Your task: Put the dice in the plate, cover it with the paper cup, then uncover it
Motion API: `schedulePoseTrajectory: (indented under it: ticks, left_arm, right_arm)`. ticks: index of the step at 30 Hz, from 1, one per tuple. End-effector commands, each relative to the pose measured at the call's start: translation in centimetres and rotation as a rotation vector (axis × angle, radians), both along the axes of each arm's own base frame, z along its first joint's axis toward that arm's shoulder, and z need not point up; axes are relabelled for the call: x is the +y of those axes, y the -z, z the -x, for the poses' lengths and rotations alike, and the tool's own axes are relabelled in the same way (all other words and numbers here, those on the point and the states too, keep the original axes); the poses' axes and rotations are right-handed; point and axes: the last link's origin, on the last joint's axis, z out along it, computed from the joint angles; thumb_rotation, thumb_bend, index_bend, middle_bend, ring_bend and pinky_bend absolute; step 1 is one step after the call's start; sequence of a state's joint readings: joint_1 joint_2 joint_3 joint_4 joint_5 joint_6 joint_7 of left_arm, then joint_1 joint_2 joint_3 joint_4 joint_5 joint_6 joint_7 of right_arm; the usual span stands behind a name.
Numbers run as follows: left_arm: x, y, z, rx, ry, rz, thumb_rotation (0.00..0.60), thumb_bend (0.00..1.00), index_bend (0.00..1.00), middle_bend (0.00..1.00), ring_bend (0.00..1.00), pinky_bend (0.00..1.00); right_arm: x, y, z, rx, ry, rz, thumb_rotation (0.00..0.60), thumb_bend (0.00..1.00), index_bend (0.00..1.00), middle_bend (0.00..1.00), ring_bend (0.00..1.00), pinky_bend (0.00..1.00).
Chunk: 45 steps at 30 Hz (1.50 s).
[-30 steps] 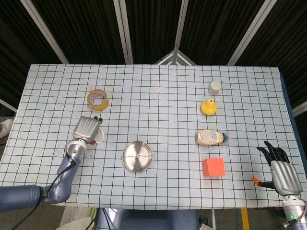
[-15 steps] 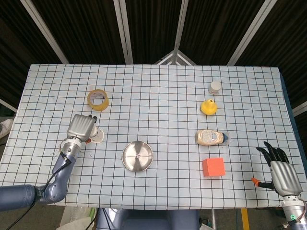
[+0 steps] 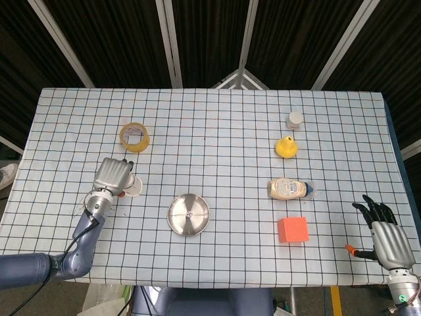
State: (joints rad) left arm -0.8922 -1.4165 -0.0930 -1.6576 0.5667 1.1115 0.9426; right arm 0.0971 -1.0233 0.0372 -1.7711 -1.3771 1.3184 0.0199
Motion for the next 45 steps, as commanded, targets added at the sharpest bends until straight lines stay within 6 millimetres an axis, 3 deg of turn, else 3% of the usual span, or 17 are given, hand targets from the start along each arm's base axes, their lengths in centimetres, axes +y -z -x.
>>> schedulePoseTrajectory:
  ticks: [1,9,18,30,35,45]
  left_arm:
    - [0.0,0.1,-0.1,-0.001,0.004,0.001,0.6,0.28,0.42,0.44,0.72,0.86]
    - [0.0,0.0,-0.3,-0.008,0.017,-0.016,0.6,0.39,0.47,0.51,0.73,0.86]
    - [0.0,-0.6,-1.1,-0.065,0.015,-0.025,0.6,0.4,0.48,0.53,0.73,0.86]
    - [-2.1,-4.7,-8.7,-0.244,0.122,-0.002,0.6,0.4,0.48,0.52,0.73,0.86]
    - [-3.3,-3.7,-10.6,-0.272,0.105,0.078,0.6,0.4,0.48,0.52,0.73,0.86]
    - [-4.6,0.9,-13.4,-0.24,0.133,0.2,0.6,0.4,0.48,0.52,0.73,0.86]
  right_arm:
    - [0.0,0.0,0.0,0.0,0.001,0.0,0.6,0.14,0.19,0.03,0.1,0.0]
    - [0.0,0.0,0.1,-0.001,0.001,-0.003,0.6,0.14,0.19,0.03,0.1,0.0]
    - [0.0,0.0,0.0,-0.004,0.001,-0.003,0.6,0.14,0.19,0.03,0.1,0.0]
    - [0.1,-0.4,0.0,-0.019,-0.003,0.007,0.6,0.14,0.19,0.03,0.1,0.0]
    - [0.2,-0.7,-0.1,-0.028,-0.009,0.02,0.6,0.14,0.19,0.03,0.1,0.0]
    - [0.2,-1.1,0.2,-0.029,0.001,0.029,0.6,0.14,0.19,0.03,0.1,0.0]
